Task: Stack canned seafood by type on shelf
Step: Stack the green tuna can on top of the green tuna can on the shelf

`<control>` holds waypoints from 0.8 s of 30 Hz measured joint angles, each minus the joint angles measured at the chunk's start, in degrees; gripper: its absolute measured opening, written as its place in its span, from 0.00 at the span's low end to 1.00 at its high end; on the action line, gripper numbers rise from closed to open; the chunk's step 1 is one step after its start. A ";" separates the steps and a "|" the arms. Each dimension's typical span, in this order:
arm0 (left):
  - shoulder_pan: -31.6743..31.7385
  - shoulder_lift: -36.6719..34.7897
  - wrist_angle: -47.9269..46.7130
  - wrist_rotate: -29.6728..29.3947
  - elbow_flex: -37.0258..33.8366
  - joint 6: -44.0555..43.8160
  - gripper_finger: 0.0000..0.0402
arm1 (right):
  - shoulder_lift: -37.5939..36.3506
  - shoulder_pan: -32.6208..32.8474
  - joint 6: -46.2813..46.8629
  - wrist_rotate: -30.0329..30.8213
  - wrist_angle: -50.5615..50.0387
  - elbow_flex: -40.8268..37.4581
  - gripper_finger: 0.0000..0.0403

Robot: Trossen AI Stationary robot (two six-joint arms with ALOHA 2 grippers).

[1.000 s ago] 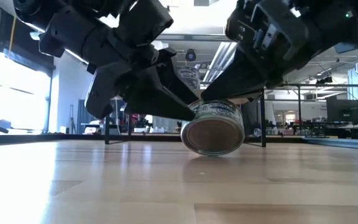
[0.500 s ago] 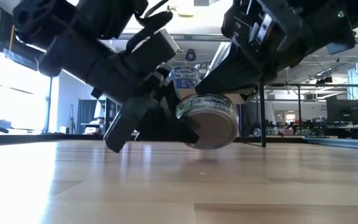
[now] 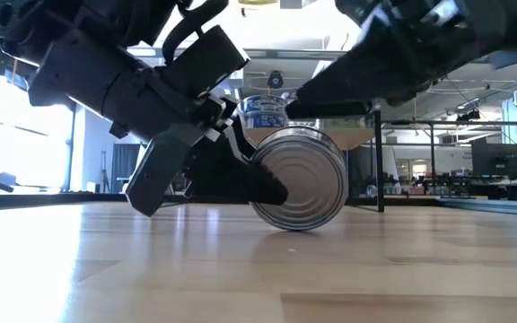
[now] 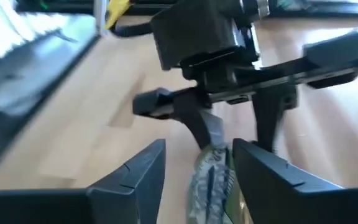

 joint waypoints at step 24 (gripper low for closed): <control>0.07 0.00 1.17 0.08 -0.11 -1.36 0.33 | 4.68 4.28 -9.03 12.82 -0.95 0.00 0.32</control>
